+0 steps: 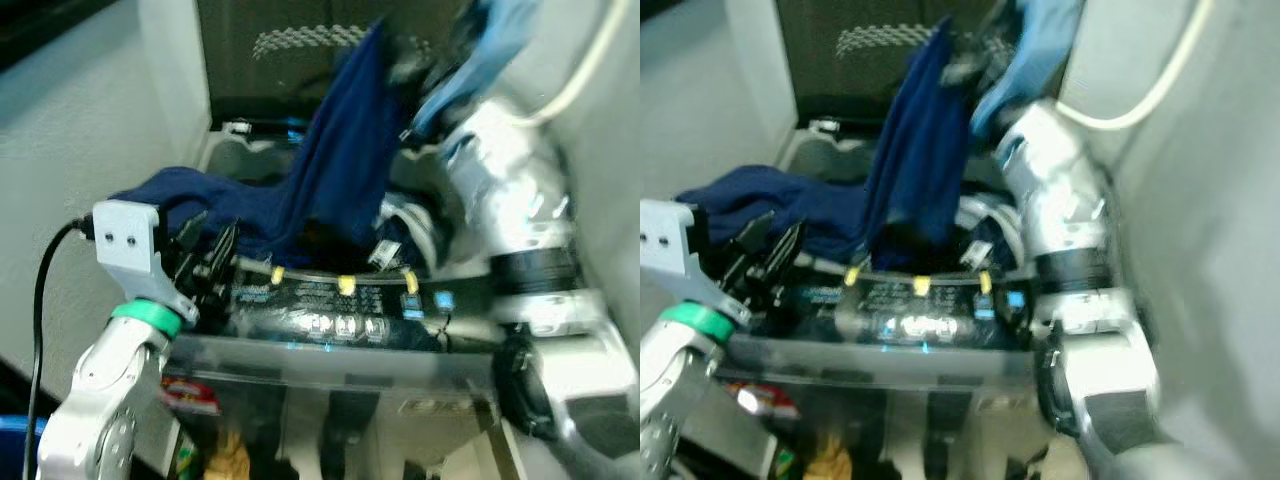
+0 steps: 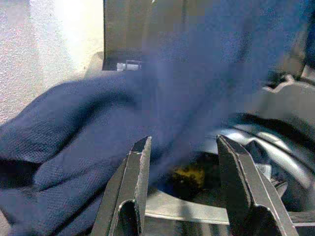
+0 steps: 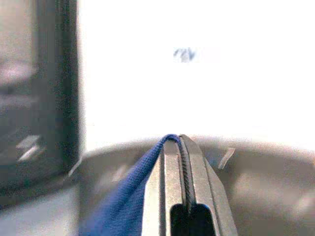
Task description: Clothes washing
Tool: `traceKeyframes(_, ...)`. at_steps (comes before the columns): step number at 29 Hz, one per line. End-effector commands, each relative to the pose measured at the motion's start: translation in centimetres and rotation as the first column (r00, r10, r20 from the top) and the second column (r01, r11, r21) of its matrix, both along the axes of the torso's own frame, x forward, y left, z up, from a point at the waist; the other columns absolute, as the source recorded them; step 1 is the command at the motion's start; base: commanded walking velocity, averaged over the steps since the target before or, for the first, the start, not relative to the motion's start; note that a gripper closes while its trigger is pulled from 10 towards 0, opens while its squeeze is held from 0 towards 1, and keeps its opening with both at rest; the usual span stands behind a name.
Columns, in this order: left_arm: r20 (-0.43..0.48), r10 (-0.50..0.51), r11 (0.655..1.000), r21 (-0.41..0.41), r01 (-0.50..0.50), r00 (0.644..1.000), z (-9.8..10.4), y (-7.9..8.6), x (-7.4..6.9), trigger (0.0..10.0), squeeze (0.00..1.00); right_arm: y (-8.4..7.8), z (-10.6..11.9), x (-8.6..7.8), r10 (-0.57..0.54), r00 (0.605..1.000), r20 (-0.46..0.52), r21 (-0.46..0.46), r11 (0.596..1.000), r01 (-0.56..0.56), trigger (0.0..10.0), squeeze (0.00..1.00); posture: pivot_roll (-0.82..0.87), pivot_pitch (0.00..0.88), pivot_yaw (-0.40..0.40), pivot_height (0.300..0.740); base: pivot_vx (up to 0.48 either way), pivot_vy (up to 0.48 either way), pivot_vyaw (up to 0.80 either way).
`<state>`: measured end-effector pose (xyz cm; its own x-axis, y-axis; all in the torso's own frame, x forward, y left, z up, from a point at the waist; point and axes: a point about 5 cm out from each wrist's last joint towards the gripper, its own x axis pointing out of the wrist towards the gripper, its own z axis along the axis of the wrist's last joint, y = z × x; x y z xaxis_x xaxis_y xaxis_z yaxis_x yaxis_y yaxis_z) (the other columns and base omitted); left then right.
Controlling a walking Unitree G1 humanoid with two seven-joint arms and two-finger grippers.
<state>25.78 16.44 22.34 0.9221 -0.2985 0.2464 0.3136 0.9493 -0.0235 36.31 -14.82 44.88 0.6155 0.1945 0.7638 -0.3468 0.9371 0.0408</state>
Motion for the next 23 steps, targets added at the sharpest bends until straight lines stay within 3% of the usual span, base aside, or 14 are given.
traceKeyframes(1, -0.034, -0.049, 0.998, 0.034, 0.05, 0.998, -0.6, -0.7, -0.2, 10.0, 0.0, -2.6, 1.5, 0.1, -0.199, 0.979, 0.034, -0.01, 0.98, 0.199, 10.0, 0.0, 0.14, 0.047, -0.004, 0.74, 0.0, 0.0, 0.0)
traceKeyframes(4, -0.039, -0.065, 0.997, 0.046, 0.067, 0.997, -0.6, -0.8, -0.2, 10.0, 0.0, -2.9, 1.4, 0.6, -0.252, 0.968, 0.01, -0.06, 0.966, 0.252, 10.0, 0.0, 0.14, 0.047, -0.004, 0.74, 0.0, 0.0, 0.0)
traceKeyframes(6, -0.041, -0.098, 0.992, 0.074, 0.101, 0.994, -0.6, -1.2, -0.1, 10.0, 0.0, -3.1, 0.1, 1.6, -0.336, 0.942, -0.028, -0.173, 0.929, 0.326, 10.0, 0.0, 0.15, 0.048, -0.002, 0.74, 0.0, 0.0, 0.0)
traceKeyframes(8, -0.04, -0.113, 0.989, 0.09, 0.116, 0.993, -0.6, -1.4, -0.1, 10.0, 0.0, -3.0, -0.5, 2.0, -0.35, 0.936, -0.044, -0.214, 0.918, 0.333, 10.0, 0.0, 0.16, 0.051, -0.008, 0.74, 0.0, 0.0, 0.0)
traceKeyframes(12, -0.04, -0.138, 0.985, 0.101, 0.141, 0.99, -0.4, -1.5, 0.0, 10.0, 0.0, -2.5, -1.8, 2.8, -0.344, 0.932, -0.111, -0.318, 0.901, 0.295, 10.0, 0.0, 0.15, 0.05, 0.001, 0.74, 0.0, 0.0, 0.0)
traceKeyframes(14, -0.047, -0.172, 0.977, 0.119, 0.177, 0.984, -0.3, -1.6, 0.1, 10.0, 0.0, -1.6, -4.2, 4.2, -0.31, 0.918, -0.248, -0.518, 0.843, 0.145, 10.0, 0.0, 0.15, 0.05, 0.001, 0.74, 0.0, 0.0, 0.0)
traceKeyframes(15, -0.047, -0.172, 0.977, 0.119, 0.177, 0.984, -0.3, -1.6, 0.1, 10.0, 0.0, -1.6, -4.2, 4.2, -0.31, 0.918, -0.248, -0.518, 0.843, 0.145, 10.0, 0.0, 0.15, 0.05, 0.001, 0.74, 0.0, 0.0, 0.0)
traceKeyframes(16, -0.057, -0.205, 0.967, 0.141, 0.212, 0.977, -0.2, -1.7, 0.2, 10.0, 0.0, -1.2, -6.6, 4.9, -0.289, 0.882, -0.373, -0.647, 0.762, -0.024, 10.0, 0.0, 0.15, 0.042, 0.009, 0.74, 0.0, 0.0, 0.0)
traceKeyframes(18, -0.086, -0.28, 0.936, 0.196, 0.292, 0.956, 0.5, -2.2, 0.3, 10.0, 0.0, -1.7, -8.7, 4.6, -0.274, 0.841, -0.467, -0.771, 0.592, -0.236, 10.0, 0.0, 0.15, 0.038, 0.015, 0.74, 0.0, 0.0, 0.0)
traceKeyframes(19, -0.086, -0.28, 0.936, 0.196, 0.292, 0.956, 0.5, -2.2, 0.3, 10.0, 0.0, -1.7, -8.7, 4.6, -0.274, 0.841, -0.467, -0.771, 0.592, -0.236, 10.0, 0.0, 0.15, 0.038, 0.015, 0.74, 0.0, 0.0, 0.0)
traceKeyframes(21, -0.089, -0.331, 0.911, 0.228, 0.343, 0.939, 1.3, -2.4, 0.3, 10.0, 0.0, -2.5, -9.1, 4.1, -0.293, 0.825, -0.484, -0.826, 0.465, -0.319, 10.0, 0.0, 0.16, 0.036, 0.026, 0.74, 0.0, 0.0, 0.0)
traceKeyframes(22, -0.089, -0.331, 0.911, 0.228, 0.343, 0.939, 1.3, -2.4, 0.3, 10.0, 0.0, -2.5, -9.1, 4.1, -0.293, 0.825, -0.484, -0.826, 0.465, -0.319, 10.0, 0.0, 0.16, 0.036, 0.026, 0.74, 0.0, 0.0, 0.0)
traceKeyframes(23, -0.086, -0.345, 0.905, 0.235, 0.355, 0.935, 1.6, -2.5, 0.3, 10.0, 0.0, -2.8, -9.0, 4.0, -0.299, 0.825, -0.479, -0.837, 0.44, -0.326, 10.0, 0.0, 0.16, 0.036, 0.026, 0.74, 0.0, 0.0, 0.0)
